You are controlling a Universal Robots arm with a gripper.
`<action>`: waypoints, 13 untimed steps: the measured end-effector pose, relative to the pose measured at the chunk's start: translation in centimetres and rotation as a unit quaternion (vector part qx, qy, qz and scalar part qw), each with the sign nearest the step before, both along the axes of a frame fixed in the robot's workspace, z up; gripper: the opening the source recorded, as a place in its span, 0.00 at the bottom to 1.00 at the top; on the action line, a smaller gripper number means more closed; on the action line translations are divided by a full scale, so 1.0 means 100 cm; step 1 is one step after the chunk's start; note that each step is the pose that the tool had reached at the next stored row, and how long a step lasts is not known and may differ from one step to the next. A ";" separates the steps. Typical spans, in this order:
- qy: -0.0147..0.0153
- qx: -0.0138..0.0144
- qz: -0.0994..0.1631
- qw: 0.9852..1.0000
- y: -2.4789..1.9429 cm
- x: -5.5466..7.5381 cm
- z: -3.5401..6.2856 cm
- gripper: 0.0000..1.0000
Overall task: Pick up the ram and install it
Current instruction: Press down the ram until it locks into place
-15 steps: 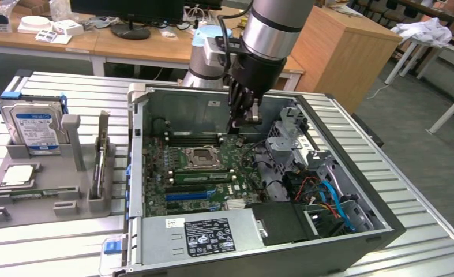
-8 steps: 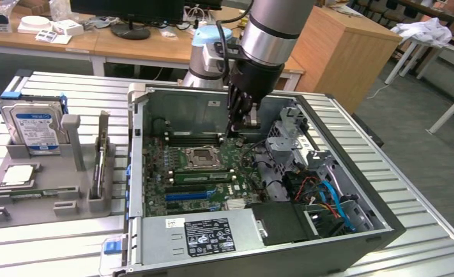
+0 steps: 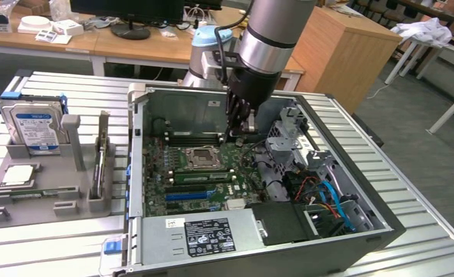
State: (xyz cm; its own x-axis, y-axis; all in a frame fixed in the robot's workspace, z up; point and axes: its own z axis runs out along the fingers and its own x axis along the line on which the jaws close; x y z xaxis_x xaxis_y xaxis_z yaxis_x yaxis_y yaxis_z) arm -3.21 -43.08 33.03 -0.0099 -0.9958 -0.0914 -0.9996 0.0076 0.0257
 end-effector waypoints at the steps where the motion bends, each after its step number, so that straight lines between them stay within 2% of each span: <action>1: 0.000 0.000 0.000 1.000 0.0000 0.000 -0.0017 0.11; 13: 0.000 0.000 0.000 1.000 0.0000 0.000 -0.0162 0.11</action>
State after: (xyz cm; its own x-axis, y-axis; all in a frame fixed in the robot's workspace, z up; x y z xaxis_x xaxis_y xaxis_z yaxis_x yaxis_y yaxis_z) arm -3.20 -43.08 31.41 -0.0099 -0.9958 -0.0915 -0.9996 0.0076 0.0257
